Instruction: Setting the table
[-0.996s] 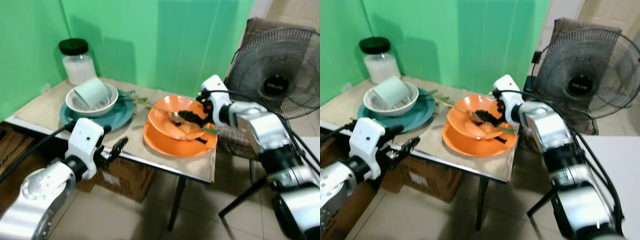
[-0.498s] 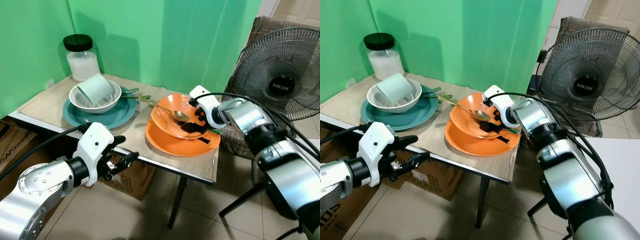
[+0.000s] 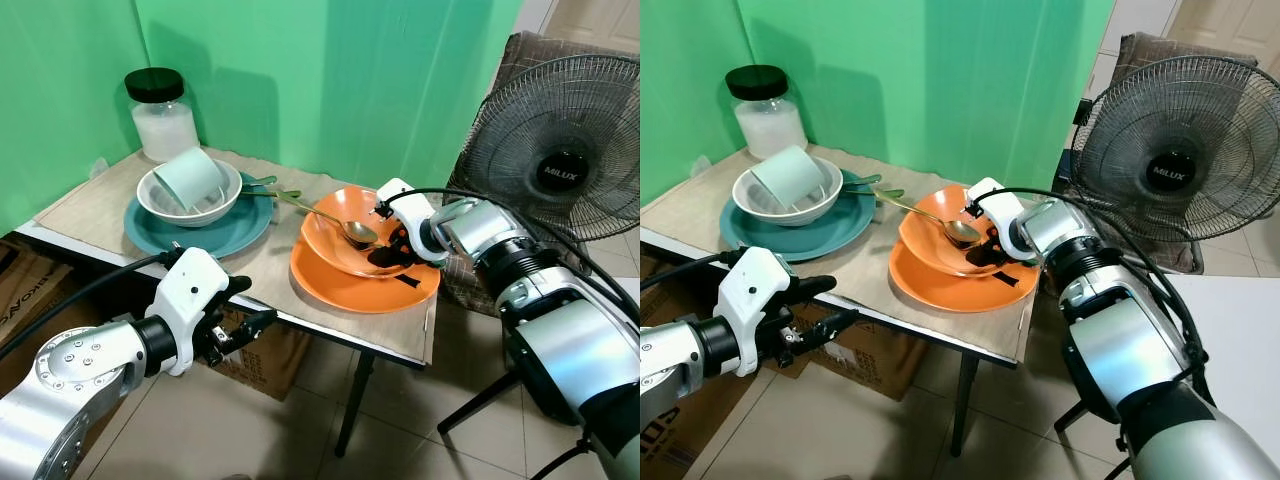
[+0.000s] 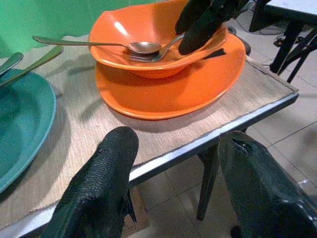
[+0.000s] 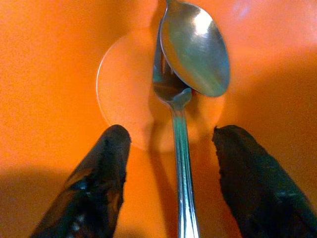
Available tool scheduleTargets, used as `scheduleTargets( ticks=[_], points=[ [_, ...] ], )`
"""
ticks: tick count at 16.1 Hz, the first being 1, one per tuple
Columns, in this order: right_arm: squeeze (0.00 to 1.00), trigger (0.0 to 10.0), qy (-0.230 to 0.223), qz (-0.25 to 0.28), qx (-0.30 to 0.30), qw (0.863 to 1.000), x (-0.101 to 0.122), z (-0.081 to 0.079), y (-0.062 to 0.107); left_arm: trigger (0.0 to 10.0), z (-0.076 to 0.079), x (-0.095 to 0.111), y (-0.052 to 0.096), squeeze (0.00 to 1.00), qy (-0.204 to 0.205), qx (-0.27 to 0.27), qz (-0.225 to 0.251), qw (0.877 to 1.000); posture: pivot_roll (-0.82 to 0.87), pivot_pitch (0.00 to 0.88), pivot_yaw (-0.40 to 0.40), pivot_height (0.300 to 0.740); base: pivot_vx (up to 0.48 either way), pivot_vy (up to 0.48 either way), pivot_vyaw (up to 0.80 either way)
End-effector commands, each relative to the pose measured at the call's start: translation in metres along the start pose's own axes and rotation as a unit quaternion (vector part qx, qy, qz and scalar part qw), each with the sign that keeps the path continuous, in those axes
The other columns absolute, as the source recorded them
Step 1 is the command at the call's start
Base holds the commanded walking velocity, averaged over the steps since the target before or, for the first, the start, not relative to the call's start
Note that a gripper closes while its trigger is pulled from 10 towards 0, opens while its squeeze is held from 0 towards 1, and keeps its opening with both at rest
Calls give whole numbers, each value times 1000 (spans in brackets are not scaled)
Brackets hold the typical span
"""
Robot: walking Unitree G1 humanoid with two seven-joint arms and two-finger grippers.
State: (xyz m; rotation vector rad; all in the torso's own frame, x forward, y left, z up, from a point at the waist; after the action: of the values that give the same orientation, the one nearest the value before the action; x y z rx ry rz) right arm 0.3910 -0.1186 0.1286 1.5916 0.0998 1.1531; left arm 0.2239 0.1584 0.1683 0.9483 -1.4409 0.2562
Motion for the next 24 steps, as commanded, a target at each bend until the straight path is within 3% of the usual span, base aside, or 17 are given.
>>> scheduleTargets(
  ticks=[1, 14, 24],
  points=[
    [0, 0, -8, 12, -12, 1000, 5, 4, 3, 10000, 4, 4, 1, 0, -9, -13, 2, 1000, 88, 0, -64, 740, 0, 0, 0],
    [0, 0, -22, 14, -27, 999, 5, 3, -3, 10000, 6, 2, 1, 0, -11, -23, -8, 1000, 93, 0, -61, 740, 0, 0, 0],
    [0, 0, 23, 10, -9, 1000, 10, 5, 3, 10000, 7, -1, 2, 0, -14, -31, -19, 999, 91, 0, -58, 740, 0, 0, 0]
  ],
)
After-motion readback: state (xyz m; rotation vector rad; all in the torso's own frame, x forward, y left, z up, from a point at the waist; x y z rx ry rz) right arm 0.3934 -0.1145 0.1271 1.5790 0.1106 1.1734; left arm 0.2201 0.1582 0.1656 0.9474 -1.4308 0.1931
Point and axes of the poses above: a point about 5 cm out from each wrist's last joint towards the gripper, its own y axis pointing back from the gripper into the wrist, its own x axis along the axis of the wrist's last joint, z = x × y, the point moved 2 cm from there along -y, pointing out of the wrist towards the gripper, and after that the axes turned 1 degree about -y, right-handed, at the moved point
